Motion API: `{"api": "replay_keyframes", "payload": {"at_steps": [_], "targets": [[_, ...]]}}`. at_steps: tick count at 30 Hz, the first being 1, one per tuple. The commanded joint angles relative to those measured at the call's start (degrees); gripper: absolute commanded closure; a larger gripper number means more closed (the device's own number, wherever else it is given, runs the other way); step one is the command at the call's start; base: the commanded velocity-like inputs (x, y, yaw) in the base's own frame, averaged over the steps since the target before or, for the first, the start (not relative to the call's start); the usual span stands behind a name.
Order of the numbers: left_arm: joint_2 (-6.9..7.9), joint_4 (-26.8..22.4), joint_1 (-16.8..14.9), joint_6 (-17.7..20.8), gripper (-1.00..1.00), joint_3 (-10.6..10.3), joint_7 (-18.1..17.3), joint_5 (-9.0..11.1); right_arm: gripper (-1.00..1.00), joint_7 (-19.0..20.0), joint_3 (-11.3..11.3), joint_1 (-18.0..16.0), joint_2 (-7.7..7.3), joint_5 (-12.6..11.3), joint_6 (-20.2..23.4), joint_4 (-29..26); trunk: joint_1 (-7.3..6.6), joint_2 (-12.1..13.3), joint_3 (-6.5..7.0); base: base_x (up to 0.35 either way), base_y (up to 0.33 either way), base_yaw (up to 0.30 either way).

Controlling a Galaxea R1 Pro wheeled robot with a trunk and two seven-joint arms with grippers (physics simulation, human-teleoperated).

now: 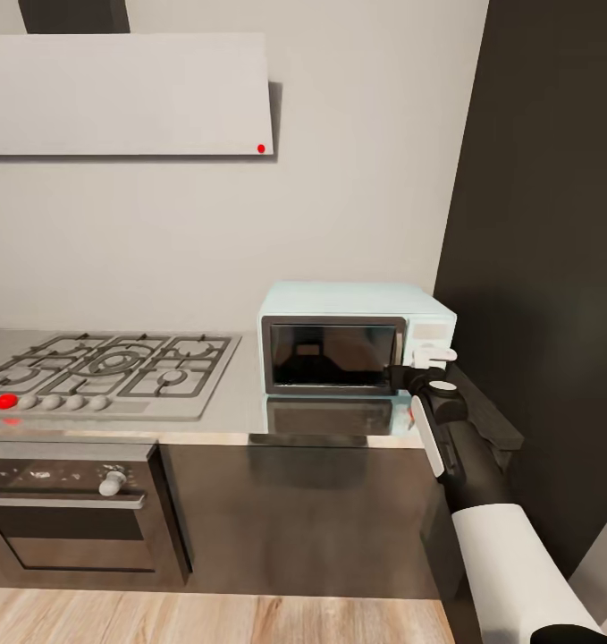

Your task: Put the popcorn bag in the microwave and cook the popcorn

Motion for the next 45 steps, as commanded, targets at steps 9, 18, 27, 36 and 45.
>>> {"api": "replay_keyframes", "payload": {"at_steps": [9, 18, 27, 36, 45], "targets": [[-0.02, -0.1, 0.0, 0.0, -1.00, 0.0, 0.1, 0.5, -1.00, -0.1, 0.1, 0.0, -0.01, 0.0, 0.3, -0.1, 0.00, 0.0, -0.06, 0.000, 0.030, 0.000], [0.06, -0.1, 0.0, 0.0, -1.00, 0.0, 0.1, 0.5, -1.00, -0.1, 0.2, 0.0, 0.07, 0.1, 0.3, -0.1, 0.00, 0.0, -0.06, 0.000, 0.000, 0.000], [0.07, -0.1, 0.0, 0.0, -1.00, 0.0, 0.1, 0.5, -1.00, -0.1, 0.2, 0.0, 0.00, 0.1, 0.3, -0.1, 0.00, 0.0, -0.06, 0.076, 0.000, 0.000], [0.07, -0.1, 0.0, 0.0, -1.00, 0.0, 0.1, 0.5, -1.00, -0.1, 0.2, 0.0, 0.03, 0.2, 0.4, -0.1, 0.00, 0.0, -0.06, 0.092, 0.000, 0.000], [0.07, -0.1, 0.0, 0.0, -1.00, 0.0, 0.1, 0.5, -1.00, 0.0, 0.2, 0.0, 0.02, 0.2, 0.4, -0.1, 0.00, 0.0, -0.06, 0.071, 0.000, 0.000]]}}
